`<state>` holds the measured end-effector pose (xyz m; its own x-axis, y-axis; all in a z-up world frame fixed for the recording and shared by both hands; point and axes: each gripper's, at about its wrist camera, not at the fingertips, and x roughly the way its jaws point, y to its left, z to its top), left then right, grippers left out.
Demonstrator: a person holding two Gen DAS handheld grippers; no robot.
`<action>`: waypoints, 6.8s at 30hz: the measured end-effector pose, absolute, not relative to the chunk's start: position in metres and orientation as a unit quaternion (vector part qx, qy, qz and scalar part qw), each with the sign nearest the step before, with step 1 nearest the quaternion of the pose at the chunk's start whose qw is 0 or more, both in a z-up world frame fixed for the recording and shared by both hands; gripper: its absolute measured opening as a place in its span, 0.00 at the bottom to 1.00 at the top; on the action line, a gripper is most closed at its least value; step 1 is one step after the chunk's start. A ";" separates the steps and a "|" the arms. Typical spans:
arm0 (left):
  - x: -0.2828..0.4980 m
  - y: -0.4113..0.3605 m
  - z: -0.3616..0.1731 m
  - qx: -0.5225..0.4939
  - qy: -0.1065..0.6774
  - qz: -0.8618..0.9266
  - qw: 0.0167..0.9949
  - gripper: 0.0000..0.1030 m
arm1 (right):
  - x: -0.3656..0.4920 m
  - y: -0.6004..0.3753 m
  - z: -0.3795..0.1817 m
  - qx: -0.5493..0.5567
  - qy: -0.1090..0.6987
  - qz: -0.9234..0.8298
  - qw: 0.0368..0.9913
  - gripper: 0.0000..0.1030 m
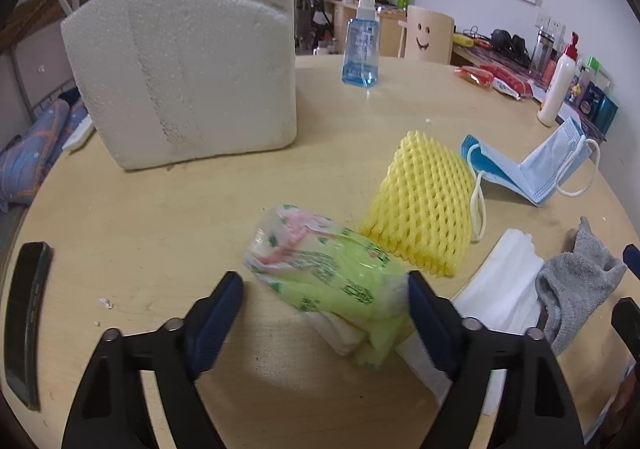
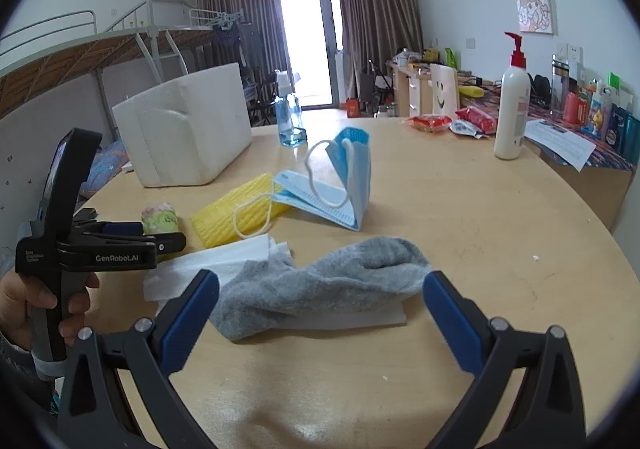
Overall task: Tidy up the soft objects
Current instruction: 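Reach the left gripper to the green snack bag while the right gripper reaches the grey sock, then close the left gripper on the green bag while the right gripper grasps the grey sock, then lift the green bag and grey sock and carry both over the white foam box, then open the left gripper to drop the green bag into the foam box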
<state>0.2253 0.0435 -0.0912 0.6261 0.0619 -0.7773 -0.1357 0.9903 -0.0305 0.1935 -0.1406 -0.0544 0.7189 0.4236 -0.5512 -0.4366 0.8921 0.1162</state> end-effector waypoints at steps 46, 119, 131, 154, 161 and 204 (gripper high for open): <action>0.195 0.052 -0.057 -0.066 0.336 -0.007 0.940 0.37 | 0.190 -0.135 -0.039 -0.001 0.304 0.227 0.925 0.19; 0.036 0.084 0.037 0.010 0.138 0.117 0.983 0.37 | 0.125 -0.066 0.041 -0.017 0.144 0.375 0.915 0.19; 0.063 0.099 0.048 -0.003 0.140 0.118 0.983 0.37 | 0.150 -0.047 0.057 -0.028 0.146 0.383 0.912 0.19; 0.141 0.128 0.075 -0.005 0.152 0.099 0.983 0.37 | 0.205 -0.002 0.092 -0.066 0.147 0.390 0.906 0.19; 0.166 0.139 0.077 -0.005 0.159 0.095 0.983 0.37 | 0.229 0.014 0.098 -0.069 0.146 0.391 0.906 0.19; 0.297 0.164 0.070 0.009 0.214 0.048 0.976 0.37 | 0.312 0.045 0.107 -0.058 0.176 0.336 0.923 0.19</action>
<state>0.2966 0.1638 0.0697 0.9039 0.0971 -0.4167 -0.0896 0.9953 0.0377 0.3116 0.0452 0.1069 0.7122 0.6001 -0.3642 -0.6412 0.7673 0.0104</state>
